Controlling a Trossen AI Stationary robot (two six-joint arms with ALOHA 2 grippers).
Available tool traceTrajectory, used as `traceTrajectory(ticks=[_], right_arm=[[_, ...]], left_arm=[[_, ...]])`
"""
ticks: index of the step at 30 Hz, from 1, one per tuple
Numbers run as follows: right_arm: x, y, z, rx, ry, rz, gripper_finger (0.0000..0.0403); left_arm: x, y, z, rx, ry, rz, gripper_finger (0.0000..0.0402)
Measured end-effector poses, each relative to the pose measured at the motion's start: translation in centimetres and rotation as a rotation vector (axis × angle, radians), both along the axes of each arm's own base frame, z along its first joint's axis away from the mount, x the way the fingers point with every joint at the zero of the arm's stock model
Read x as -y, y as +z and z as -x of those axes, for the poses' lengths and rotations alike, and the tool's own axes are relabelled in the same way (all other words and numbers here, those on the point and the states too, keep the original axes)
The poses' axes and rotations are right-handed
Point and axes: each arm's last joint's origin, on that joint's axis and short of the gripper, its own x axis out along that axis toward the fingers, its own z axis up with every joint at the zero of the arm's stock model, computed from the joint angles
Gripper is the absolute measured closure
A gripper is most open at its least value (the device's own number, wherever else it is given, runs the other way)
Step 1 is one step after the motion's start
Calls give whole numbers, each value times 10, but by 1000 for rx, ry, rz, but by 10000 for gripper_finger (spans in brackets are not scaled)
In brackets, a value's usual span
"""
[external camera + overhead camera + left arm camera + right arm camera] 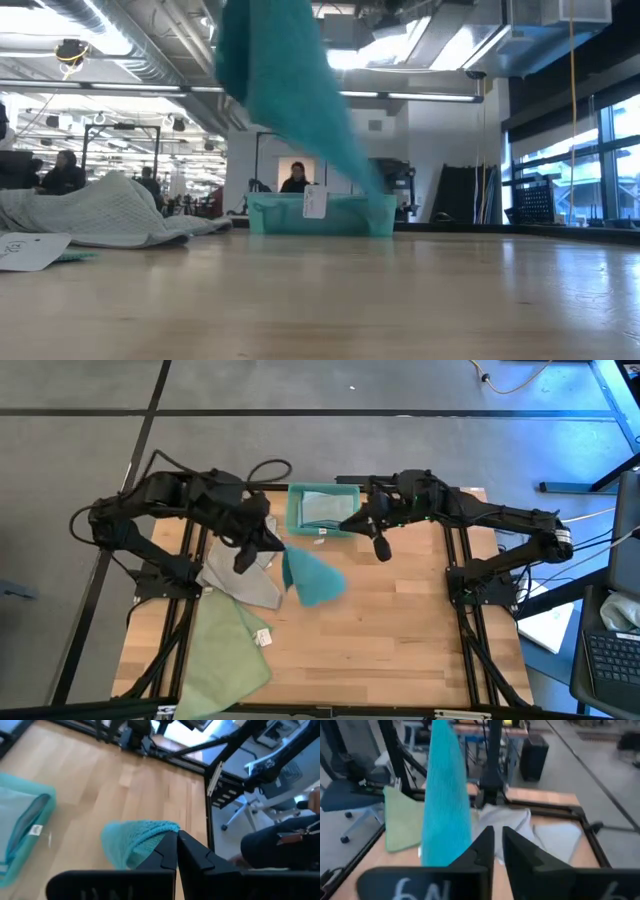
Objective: Fold microfiber towels
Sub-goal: Prepare the blue towel
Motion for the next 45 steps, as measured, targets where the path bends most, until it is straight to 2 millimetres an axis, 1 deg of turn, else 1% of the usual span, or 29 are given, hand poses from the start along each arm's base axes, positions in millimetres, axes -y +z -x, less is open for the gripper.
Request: traceTrajectory(ticks=[3, 5, 8, 11, 14, 17, 21, 25, 28, 30, 33, 36, 40, 42, 45], right_arm=[[-3, -2, -13, 55, 77, -12, 327], [-7, 0, -22, 121, 105, -34, 307], [-11, 4, -32, 206, 110, -95, 279], [-12, 3, -37, 221, 37, -149, 261], [-12, 1, -38, 197, -23, -195, 252], [-13, 0, -38, 179, -9, -249, 249], [-17, 0, -37, 153, 51, -288, 249], [-18, -5, -35, 84, 65, -311, 249], [-17, -11, -30, -2, 40, -352, 249], [-15, -15, -27, -54, 23, -357, 249], [-12, -19, -18, -135, 9, -329, 249], [-10, -18, -7, -170, 2, -292, 249], [-6, -13, 1, -155, -2, -229, 249], [-5, -13, 1, -147, -29, -191, 249], [-3, -14, -1, -143, -55, -162, 249]], left_arm=[[2, -5, -11, -15, -32, 19, 401], [3, -10, -19, -39, -60, 40, 402], [4, -18, -29, -76, -72, 50, 401], [1, -22, -36, -94, -33, 30, 401], [-4, -26, -43, -109, 50, 14, 401], [-9, -26, -45, -96, 144, -18, 401], [-16, -19, -50, -1, 194, -31, 401], [-21, -8, -52, 103, 231, 17, 401], [-20, -2, -50, 146, 167, 70, 401], [-17, 3, -50, 187, 69, 126, 401], [-8, 5, -50, 186, -93, 247, 401], [1, 2, -47, 122, -167, 335, 401], [16, -11, -39, -47, -194, 360, 401], [21, -24, -29, -209, -159, 320, 401], [22, -47, -15, -519, -51, 234, 401]])
